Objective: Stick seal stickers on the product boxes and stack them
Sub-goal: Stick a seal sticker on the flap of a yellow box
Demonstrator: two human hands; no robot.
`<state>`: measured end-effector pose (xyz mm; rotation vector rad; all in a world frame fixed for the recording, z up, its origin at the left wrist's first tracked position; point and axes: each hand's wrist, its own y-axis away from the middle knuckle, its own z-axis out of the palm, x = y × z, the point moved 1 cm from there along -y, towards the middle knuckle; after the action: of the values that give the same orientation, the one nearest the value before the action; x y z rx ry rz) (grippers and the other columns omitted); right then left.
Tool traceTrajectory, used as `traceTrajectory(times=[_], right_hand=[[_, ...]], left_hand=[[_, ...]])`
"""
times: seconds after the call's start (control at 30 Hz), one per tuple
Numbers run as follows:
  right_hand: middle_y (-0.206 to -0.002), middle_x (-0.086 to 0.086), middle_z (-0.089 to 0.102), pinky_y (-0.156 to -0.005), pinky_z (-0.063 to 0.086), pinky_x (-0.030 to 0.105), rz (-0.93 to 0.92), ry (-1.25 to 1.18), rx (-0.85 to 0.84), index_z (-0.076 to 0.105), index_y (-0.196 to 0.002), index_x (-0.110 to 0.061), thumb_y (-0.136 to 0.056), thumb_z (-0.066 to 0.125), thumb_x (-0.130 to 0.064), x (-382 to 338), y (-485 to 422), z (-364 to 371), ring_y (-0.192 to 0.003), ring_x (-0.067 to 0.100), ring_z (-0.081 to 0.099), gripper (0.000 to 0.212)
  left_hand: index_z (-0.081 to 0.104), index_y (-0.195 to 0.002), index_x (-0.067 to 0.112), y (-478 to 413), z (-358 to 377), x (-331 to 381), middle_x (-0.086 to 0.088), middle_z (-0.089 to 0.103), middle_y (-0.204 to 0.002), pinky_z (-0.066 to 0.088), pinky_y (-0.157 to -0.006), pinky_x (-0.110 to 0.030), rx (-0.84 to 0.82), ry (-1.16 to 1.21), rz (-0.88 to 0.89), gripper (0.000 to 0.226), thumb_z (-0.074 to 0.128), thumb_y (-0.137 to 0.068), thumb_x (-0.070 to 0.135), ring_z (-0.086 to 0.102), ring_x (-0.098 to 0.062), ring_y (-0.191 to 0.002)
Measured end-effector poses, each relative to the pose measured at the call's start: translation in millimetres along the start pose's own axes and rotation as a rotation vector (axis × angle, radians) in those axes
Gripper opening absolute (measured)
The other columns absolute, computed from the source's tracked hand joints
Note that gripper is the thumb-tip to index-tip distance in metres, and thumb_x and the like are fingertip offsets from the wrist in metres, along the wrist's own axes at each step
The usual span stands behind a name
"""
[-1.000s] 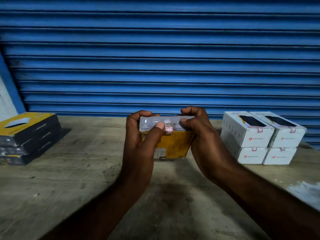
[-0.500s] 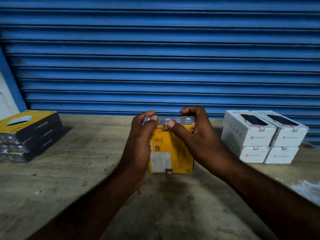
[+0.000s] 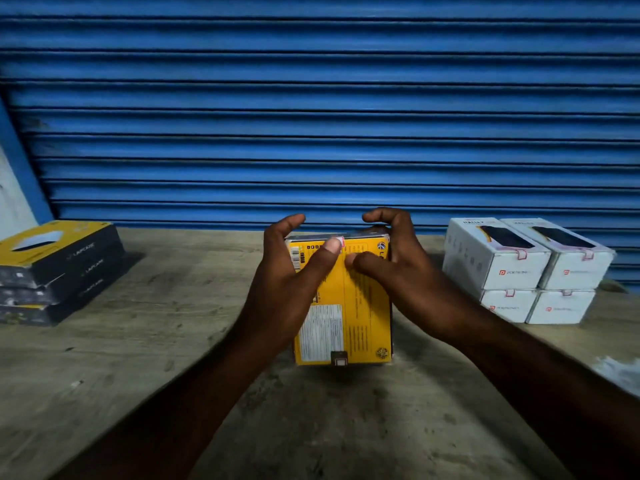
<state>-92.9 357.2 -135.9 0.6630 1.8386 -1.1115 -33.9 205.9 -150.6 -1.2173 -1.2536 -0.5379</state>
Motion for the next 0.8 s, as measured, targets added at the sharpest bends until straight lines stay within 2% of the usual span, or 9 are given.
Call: traceTrajectory(times=[0.13, 0.23, 0.3, 0.4, 0.47, 0.53, 0.63, 0.7, 0.8], right_hand=[[-0.099, 0.005, 0.057, -0.074, 0.055, 0.043, 0.122, -0.124, -0.025, 0.040, -0.112, -0.036, -0.094, 0.056, -0.005, 7, -4, 0, -0.088, 0.023, 0.063, 0.039], [-0.095, 0.008, 0.059, -0.080, 0.054, 0.047, 0.186, -0.151, -0.006, 0.042, -0.112, -0.036, -0.092, 0.060, -0.004, 14, -5, -2, -0.087, 0.025, 0.064, 0.042], [-0.099, 0.009, 0.060, -0.082, 0.054, 0.047, 0.228, -0.216, 0.026, 0.044, -0.116, -0.032, -0.090, 0.063, -0.002, 17, -6, -4, -0.088, 0.025, 0.065, 0.044], [-0.104, 0.008, 0.063, -0.083, 0.054, 0.046, 0.251, -0.277, 0.125, 0.052, -0.120, -0.024, -0.086, 0.069, -0.004, 21, -9, -7, -0.090, 0.025, 0.067, 0.044], [-0.100, 0.006, 0.069, -0.079, 0.057, 0.043, 0.241, -0.292, 0.175, 0.058, -0.118, -0.018, -0.088, 0.068, -0.010, 20, -11, -8, -0.087, 0.022, 0.070, 0.033], [-0.090, 0.005, 0.072, -0.070, 0.058, 0.035, 0.228, -0.304, 0.203, 0.065, -0.105, -0.013, -0.093, 0.062, -0.016, 18, -11, -9, -0.078, 0.018, 0.070, 0.013], [-0.079, 0.004, 0.068, -0.064, 0.054, 0.030, 0.246, -0.306, 0.210, 0.064, -0.092, -0.013, -0.099, 0.053, -0.019, 17, -10, -10, -0.074, 0.018, 0.065, 0.015], [-0.085, 0.003, 0.070, -0.070, 0.055, 0.029, 0.241, -0.235, 0.159, 0.065, -0.098, -0.014, -0.100, 0.052, -0.022, 15, -11, -13, -0.081, 0.018, 0.067, 0.015], [-0.100, -0.001, 0.070, -0.071, 0.055, 0.016, 0.164, -0.043, 0.081, 0.062, -0.109, -0.020, -0.098, 0.054, -0.025, 6, -13, -23, -0.088, 0.006, 0.068, 0.014]], left_hand=[[0.044, -0.134, 0.038, -3, -4, -1, 0.007, 0.066, -0.112, 0.055, -0.092, -0.037, -0.009, -0.038, -0.094, 0.057, 0.063, -0.083, 0.055, 0.068, -0.010, -0.096], [0.044, -0.135, 0.039, -6, -4, -7, 0.003, 0.071, -0.098, 0.055, -0.094, -0.049, -0.098, 0.059, -0.190, 0.046, 0.064, -0.094, 0.028, 0.072, -0.018, -0.089], [0.045, -0.135, 0.036, -9, -4, -12, -0.001, 0.072, -0.099, 0.054, -0.095, -0.055, -0.151, 0.117, -0.232, 0.049, 0.061, -0.095, 0.012, 0.072, -0.025, -0.092], [0.048, -0.137, 0.021, -15, -5, -14, -0.007, 0.071, -0.111, 0.052, -0.099, -0.052, -0.176, 0.213, -0.251, 0.051, 0.061, -0.092, 0.000, 0.069, -0.029, -0.103], [0.054, -0.133, 0.012, -18, -8, -12, -0.009, 0.073, -0.114, 0.056, -0.095, -0.042, -0.187, 0.268, -0.254, 0.042, 0.063, -0.092, 0.005, 0.071, -0.027, -0.104], [0.062, -0.124, 0.011, -17, -10, -10, -0.005, 0.076, -0.108, 0.059, -0.090, -0.034, -0.219, 0.249, -0.244, 0.030, 0.063, -0.094, 0.015, 0.074, -0.021, -0.099], [0.070, -0.113, 0.013, -14, -12, -10, -0.002, 0.078, -0.101, 0.058, -0.088, -0.030, -0.228, 0.118, -0.195, 0.023, 0.062, -0.096, 0.027, 0.074, -0.015, -0.094], [0.072, -0.109, 0.021, -15, -16, -12, 0.004, 0.078, -0.098, 0.057, -0.084, -0.026, -0.195, -0.058, -0.115, 0.024, 0.061, -0.095, 0.037, 0.073, -0.006, -0.089], [0.073, -0.110, 0.031, -18, -20, -13, 0.015, 0.076, -0.096, 0.051, -0.083, -0.022, -0.115, -0.315, 0.040, 0.028, 0.061, -0.092, 0.048, 0.068, 0.004, -0.088]])
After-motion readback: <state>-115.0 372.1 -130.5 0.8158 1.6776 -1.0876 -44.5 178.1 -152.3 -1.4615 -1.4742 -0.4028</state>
